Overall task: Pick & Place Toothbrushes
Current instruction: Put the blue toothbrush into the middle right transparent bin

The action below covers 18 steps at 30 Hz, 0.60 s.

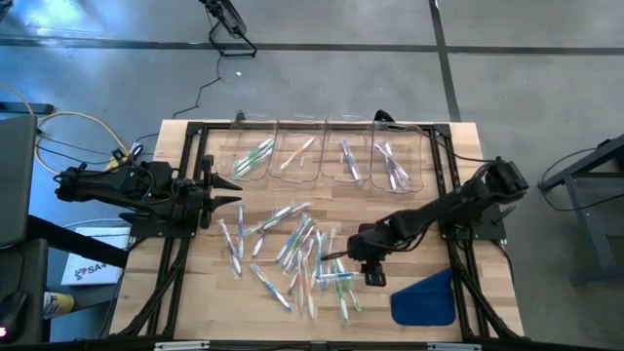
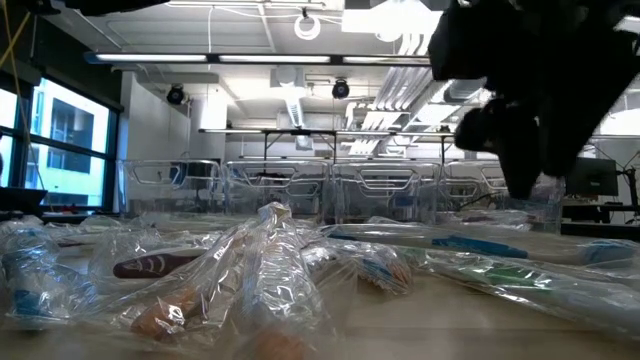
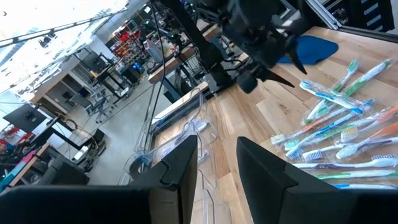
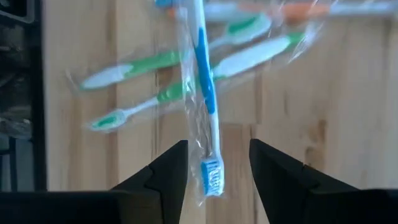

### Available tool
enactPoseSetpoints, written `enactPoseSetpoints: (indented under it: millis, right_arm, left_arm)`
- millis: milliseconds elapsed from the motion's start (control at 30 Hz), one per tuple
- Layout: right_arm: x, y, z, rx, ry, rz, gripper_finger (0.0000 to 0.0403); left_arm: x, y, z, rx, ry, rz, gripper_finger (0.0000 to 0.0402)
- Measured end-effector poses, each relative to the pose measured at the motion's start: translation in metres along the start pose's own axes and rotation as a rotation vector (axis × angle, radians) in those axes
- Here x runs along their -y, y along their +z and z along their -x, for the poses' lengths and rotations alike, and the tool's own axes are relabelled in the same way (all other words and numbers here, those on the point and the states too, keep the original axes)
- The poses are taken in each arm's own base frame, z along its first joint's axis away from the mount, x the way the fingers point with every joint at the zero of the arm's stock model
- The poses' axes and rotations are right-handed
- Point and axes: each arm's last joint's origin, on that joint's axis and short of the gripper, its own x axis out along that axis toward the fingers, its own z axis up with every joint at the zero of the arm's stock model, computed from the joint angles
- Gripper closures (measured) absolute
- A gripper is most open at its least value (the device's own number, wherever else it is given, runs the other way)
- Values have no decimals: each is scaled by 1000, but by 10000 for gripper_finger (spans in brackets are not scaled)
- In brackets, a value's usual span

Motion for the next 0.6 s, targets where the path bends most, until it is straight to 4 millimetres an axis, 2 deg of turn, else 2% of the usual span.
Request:
enactPoseSetpoints:
  millis: [333, 600]
  right_arm:
    - [-13, -7, -28, -19, -27, 0, 241]
    - [-10, -10, -45, -19, -126, 8, 240]
  left_arm:
    - [0, 0, 0, 0, 0, 0, 294]
    - [0, 0, 0, 1, -3, 0, 294]
